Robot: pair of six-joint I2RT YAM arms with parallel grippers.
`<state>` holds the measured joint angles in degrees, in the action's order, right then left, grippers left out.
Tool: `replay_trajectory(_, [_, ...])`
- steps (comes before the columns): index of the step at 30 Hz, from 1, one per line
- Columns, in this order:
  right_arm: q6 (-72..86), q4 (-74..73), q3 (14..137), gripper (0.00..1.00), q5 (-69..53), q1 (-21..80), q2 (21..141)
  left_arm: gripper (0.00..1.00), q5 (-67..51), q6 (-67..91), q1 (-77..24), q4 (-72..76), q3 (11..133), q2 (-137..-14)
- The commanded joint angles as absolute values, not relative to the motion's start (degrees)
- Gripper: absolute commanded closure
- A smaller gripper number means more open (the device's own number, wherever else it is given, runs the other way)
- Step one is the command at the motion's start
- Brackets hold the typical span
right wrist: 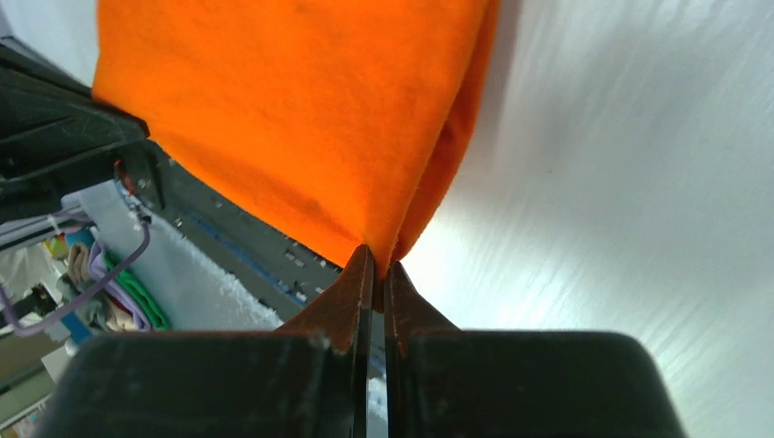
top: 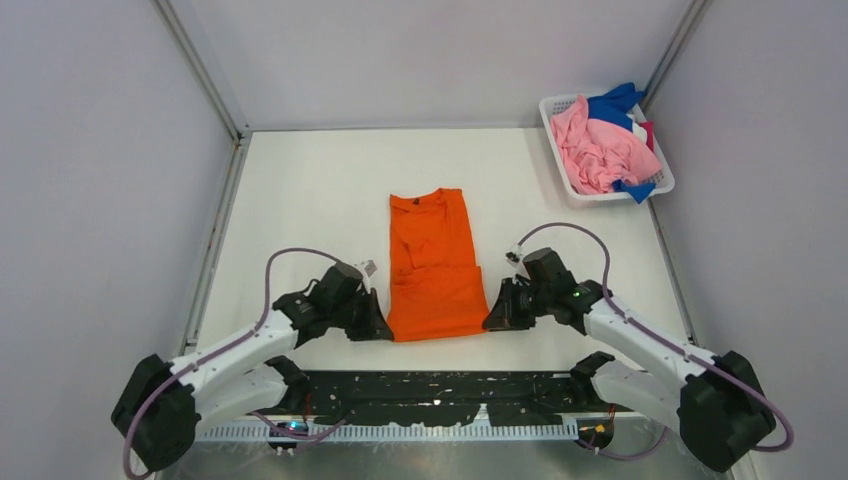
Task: Fold and stack the t-shirts
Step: Fold the long partially folded tshirt into a neat square
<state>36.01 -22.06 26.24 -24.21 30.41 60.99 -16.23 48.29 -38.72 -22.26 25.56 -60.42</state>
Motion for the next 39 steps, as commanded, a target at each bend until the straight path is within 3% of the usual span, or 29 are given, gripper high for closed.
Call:
replay_trajectory(1, [32.82, -30.94, 31.25, 0.95, -26.90, 30.84, 52.61, 1.00, -16.76, 49.62, -40.37, -29.26, 27.37, -48.66])
replay_trajectory(8, [28.34, -27.38, 40.71, 0.95, -24.89, 29.62, 55.48, 1.00, -7.59, 46.68, -39.71, -30.08, 34.66, -44.36])
replay_trajectory(19, [25.46, -19.92, 53.40, 0.95, -27.26, 21.92, 70.99, 1.00, -12.29, 41.56, -25.53, -26.10, 51.14, -64.52])
replay_trajectory(39, [26.39, -16.79, 72.67, 0.95, -32.84, 15.19, 94.59, 1.00, -13.24, 36.56, -17.36, -30.69, 74.61, -89.64])
